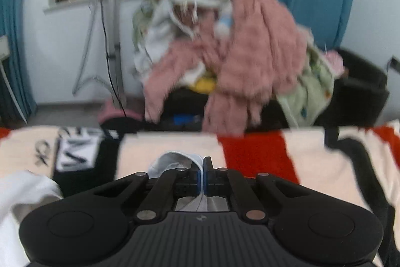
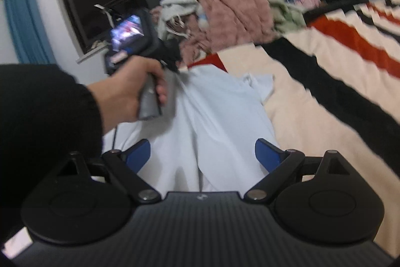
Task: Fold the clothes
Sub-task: 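Move both grippers back above the spread white T-shirt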
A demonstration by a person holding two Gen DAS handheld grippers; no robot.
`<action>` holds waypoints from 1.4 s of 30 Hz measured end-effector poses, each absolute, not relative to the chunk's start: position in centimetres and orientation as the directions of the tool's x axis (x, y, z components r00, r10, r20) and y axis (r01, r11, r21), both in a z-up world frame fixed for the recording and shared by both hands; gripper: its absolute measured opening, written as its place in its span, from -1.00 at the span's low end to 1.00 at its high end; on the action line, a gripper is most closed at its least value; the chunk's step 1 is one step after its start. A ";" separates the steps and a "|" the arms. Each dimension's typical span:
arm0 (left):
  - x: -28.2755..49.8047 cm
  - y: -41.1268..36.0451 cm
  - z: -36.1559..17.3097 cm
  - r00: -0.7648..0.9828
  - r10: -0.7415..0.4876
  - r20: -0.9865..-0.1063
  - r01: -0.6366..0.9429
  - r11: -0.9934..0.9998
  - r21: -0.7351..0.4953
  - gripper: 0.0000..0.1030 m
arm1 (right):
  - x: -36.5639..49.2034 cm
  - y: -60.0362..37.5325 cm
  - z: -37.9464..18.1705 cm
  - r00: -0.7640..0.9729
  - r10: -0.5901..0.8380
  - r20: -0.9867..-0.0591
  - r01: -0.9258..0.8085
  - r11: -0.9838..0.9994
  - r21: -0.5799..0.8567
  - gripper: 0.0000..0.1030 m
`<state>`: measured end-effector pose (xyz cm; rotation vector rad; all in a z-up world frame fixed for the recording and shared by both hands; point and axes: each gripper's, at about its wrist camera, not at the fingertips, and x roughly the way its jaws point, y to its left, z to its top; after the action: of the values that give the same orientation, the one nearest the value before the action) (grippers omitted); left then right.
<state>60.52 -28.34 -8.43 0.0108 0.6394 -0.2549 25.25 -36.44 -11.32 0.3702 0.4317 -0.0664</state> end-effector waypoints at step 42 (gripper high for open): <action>7.4 -3.5 -1.0 0.917 -0.136 -0.375 0.149 0.989 0.004 0.93 | 16.1 -31.4 -7.0 0.973 -0.087 -0.216 0.115 0.986 0.122 0.77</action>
<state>7.37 -3.53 -1.02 0.0328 0.3834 -0.1467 16.06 -31.45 -6.97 0.1342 0.2116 -0.1024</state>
